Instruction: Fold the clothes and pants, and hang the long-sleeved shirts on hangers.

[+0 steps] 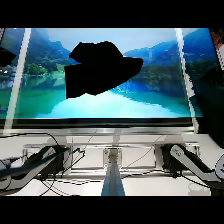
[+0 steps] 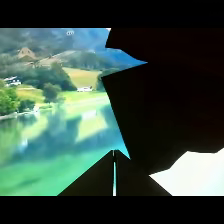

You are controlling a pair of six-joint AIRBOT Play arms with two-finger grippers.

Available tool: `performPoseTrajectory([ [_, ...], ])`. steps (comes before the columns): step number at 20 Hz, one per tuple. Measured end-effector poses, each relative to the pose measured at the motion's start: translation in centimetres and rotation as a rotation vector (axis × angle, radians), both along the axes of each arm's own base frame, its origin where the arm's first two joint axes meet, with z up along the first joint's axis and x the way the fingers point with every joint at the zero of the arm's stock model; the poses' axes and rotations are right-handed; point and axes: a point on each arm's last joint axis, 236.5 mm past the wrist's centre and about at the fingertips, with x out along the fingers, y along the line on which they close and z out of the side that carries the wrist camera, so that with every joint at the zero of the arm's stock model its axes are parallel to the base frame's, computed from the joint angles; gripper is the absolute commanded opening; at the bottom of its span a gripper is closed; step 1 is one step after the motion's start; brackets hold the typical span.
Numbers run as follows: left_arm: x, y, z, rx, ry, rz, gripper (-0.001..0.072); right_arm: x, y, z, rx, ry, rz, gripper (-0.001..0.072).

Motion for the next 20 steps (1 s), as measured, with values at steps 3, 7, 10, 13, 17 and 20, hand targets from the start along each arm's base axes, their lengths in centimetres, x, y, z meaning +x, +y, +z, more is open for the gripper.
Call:
performPoseTrajectory([
  [3, 0.00, 0.01, 0.00, 0.000, 0.000, 0.000, 0.0007, 0.00, 0.00, 0.00, 0.000, 0.000, 0.000, 0.0697],
  [7, 0.00, 0.00, 0.00, 0.000, 0.000, 0.000, 0.0007, -0.01, 0.00, 0.00, 0.000, 0.000, 0.000, 0.0697],
  [10, 0.00, 0.00, 0.00, 0.000, 0.000, 0.000, 0.0007, 0.00, 0.00, 0.00, 0.000, 0.000, 0.000, 0.0697],
  [13, 0.00, 0.00, 0.00, 0.000, 0.000, 0.000, 0.0008, -0.01, 0.00, -0.01, 0.000, 0.001, 0.000, 0.0697],
  [17, 0.00, 0.00, 0.00, 0.000, 0.000, 0.000, 0.0008, 0.02, -0.01, 0.01, 0.000, -0.001, 0.000, 0.0697],
  [20, 0.00, 0.00, 0.00, 0.000, 0.000, 0.000, 0.0008, 0.75, 0.26, 0.39, 0.013, -0.035, -0.001, 0.0697],
])
